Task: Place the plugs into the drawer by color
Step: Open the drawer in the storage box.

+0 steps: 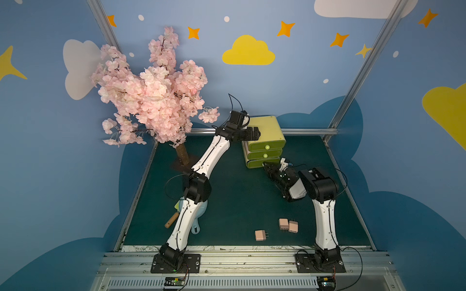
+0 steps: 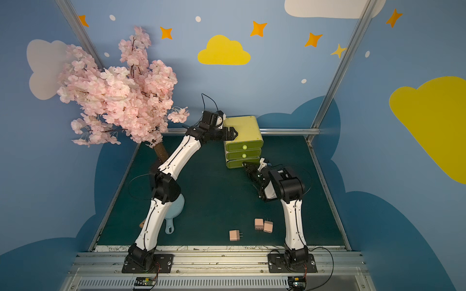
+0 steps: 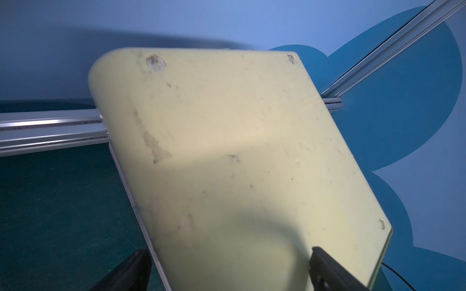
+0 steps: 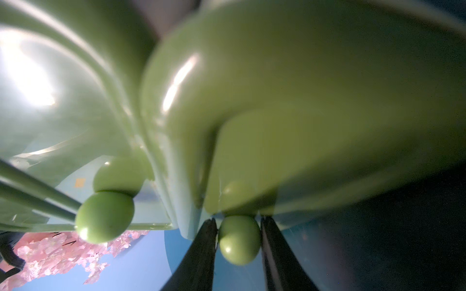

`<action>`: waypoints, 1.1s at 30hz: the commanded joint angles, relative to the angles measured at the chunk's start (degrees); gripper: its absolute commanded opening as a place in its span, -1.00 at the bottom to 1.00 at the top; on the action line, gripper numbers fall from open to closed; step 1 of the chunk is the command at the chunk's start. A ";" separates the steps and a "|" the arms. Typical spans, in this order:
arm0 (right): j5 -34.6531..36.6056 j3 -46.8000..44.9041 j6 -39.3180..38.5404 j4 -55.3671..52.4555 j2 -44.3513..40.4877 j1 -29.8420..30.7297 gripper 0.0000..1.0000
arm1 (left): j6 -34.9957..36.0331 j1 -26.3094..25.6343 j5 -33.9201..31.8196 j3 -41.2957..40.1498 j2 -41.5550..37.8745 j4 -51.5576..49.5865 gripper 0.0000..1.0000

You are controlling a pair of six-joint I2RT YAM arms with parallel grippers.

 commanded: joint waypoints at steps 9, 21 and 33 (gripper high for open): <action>0.43 -0.20 -2.91 -1.45 0.11 -0.16 -0.51 | 1.41 0.30 -0.88 -0.55 2.05 -1.91 0.98; 3.81 -13.41 -7.18 -0.53 -8.04 1.70 -0.62 | 1.26 0.32 -0.88 -0.62 2.65 -1.82 0.98; 4.73 -26.06 -10.87 -0.53 -16.84 4.93 -0.60 | 1.48 -0.39 -1.41 -0.62 2.39 -2.08 0.98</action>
